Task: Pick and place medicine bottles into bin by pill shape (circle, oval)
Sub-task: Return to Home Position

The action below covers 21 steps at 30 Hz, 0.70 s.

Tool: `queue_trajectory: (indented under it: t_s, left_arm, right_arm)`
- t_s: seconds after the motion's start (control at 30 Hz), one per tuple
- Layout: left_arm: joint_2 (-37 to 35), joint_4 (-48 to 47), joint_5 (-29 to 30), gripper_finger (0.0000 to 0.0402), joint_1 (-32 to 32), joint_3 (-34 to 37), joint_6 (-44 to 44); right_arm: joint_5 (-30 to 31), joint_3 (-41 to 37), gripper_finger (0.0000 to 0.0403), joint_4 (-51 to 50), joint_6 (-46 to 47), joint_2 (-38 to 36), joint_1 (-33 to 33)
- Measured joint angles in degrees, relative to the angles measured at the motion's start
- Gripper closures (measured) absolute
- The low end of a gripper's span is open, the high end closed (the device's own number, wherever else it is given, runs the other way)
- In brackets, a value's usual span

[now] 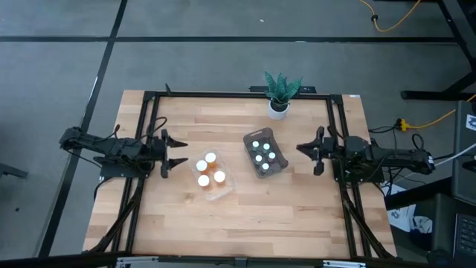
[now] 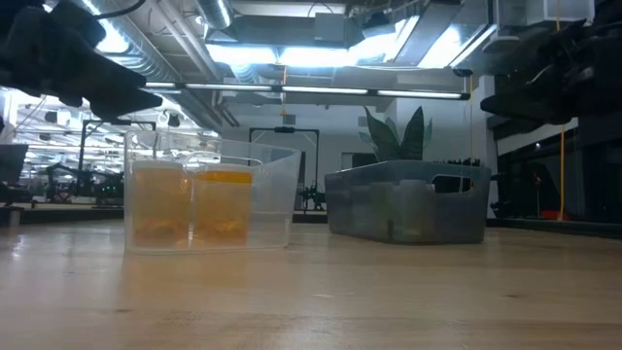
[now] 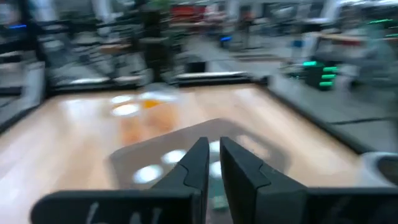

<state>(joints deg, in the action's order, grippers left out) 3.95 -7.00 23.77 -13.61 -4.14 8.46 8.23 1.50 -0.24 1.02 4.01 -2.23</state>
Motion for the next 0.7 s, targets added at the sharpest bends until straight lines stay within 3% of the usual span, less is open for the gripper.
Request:
queue_trajectory:
  t_s: [0.1, 0.27, 0.7]
  left_arm:
    - [0.0, -0.4, -2.5, 0.0128, 0.0, 0.0, -0.2]
    - [0.0, -1.1, -2.4, 0.0128, 0.0, 0.0, 0.3]
    - [0.0, -1.1, -2.3, 0.0128, 0.0, 0.0, 0.0]
  right_arm:
    - [-4.2, 0.0, 0.036, -0.5, -1.1, 0.0, -0.5]
    - [-0.3, 0.0, 0.036, 0.0, -1.5, 0.0, -0.8]
    - [-0.4, 0.0, 0.036, 0.0, -1.3, 0.0, -0.8]
